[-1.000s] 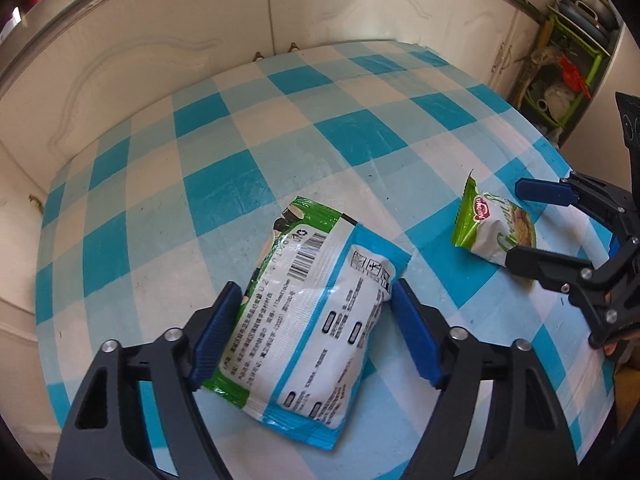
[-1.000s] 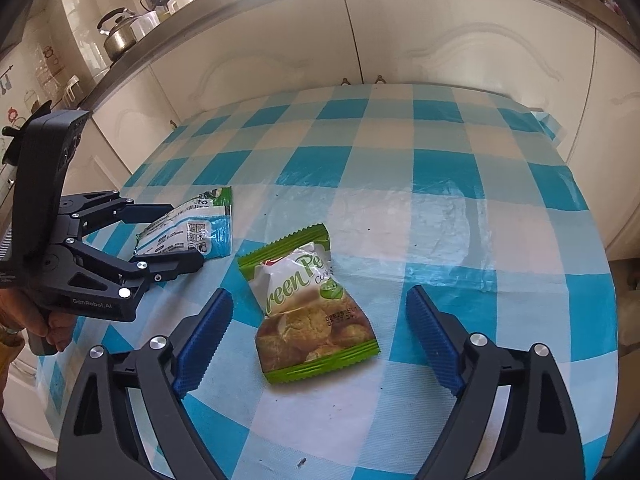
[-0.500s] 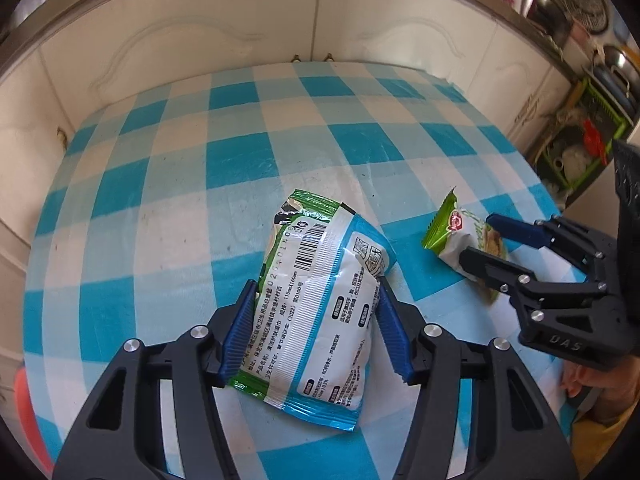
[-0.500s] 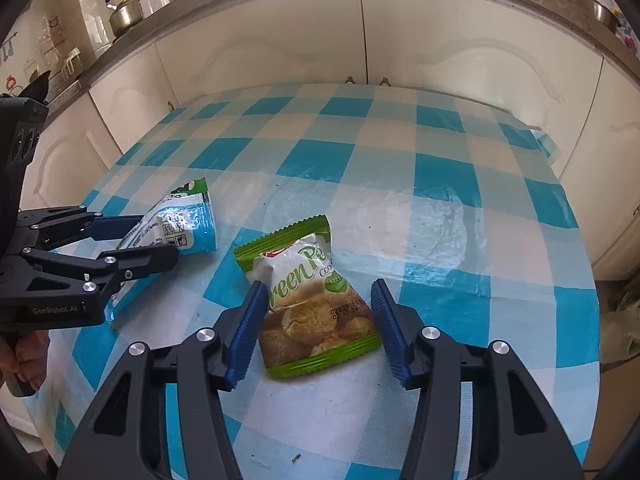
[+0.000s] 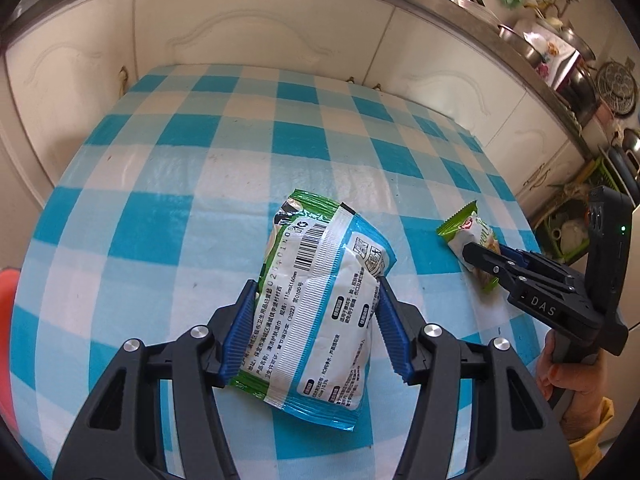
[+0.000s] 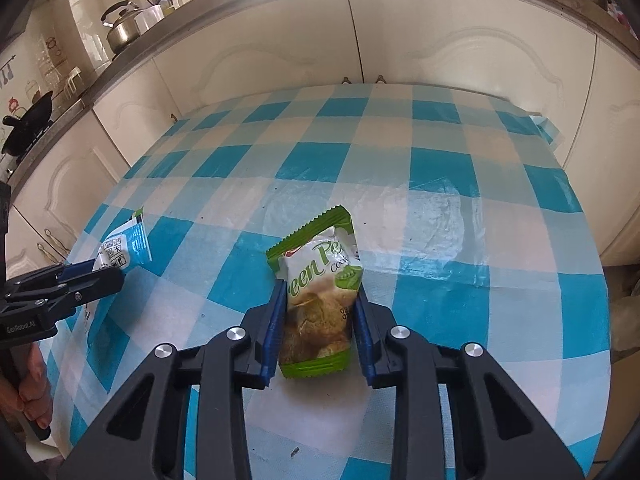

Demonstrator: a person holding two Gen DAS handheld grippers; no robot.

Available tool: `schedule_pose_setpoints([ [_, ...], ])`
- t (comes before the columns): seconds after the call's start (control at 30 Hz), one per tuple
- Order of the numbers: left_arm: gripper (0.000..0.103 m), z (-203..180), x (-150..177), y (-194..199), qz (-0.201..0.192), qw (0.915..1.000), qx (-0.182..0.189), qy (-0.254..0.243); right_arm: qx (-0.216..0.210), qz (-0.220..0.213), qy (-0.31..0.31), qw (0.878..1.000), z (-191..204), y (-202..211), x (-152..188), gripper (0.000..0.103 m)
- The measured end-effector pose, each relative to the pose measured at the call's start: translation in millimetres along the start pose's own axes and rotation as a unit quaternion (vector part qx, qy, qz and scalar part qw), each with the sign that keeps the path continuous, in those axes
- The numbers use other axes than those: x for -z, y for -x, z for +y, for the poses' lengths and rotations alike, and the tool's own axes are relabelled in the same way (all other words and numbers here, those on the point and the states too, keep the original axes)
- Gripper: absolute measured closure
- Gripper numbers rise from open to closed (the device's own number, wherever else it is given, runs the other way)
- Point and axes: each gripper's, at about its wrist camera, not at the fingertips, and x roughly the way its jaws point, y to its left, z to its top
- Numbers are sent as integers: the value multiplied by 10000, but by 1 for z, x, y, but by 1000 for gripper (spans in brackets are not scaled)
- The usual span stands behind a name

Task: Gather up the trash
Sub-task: 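Carry the pea bag and white-blue package over the red bucket and open both grippers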

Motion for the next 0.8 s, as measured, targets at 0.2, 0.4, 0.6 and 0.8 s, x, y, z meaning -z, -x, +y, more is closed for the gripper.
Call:
schedule_pose_setpoints([
  [0.2, 44, 10, 13, 9, -22, 9999, 26, 160, -236, 132, -45, 9996, 1, 4, 2, 62],
  [0.4, 44, 12, 20, 13, -40, 9997, 113, 220, 7, 139, 281, 9995, 16, 1, 5, 48],
  [0.6, 44, 14, 22, 15, -80, 9995, 171, 242, 357, 119, 655, 9971, 32, -2, 10, 53],
  [0.8, 44, 16, 24, 17, -124, 9992, 205, 323, 397, 20, 519, 9979, 27, 1, 9, 63],
])
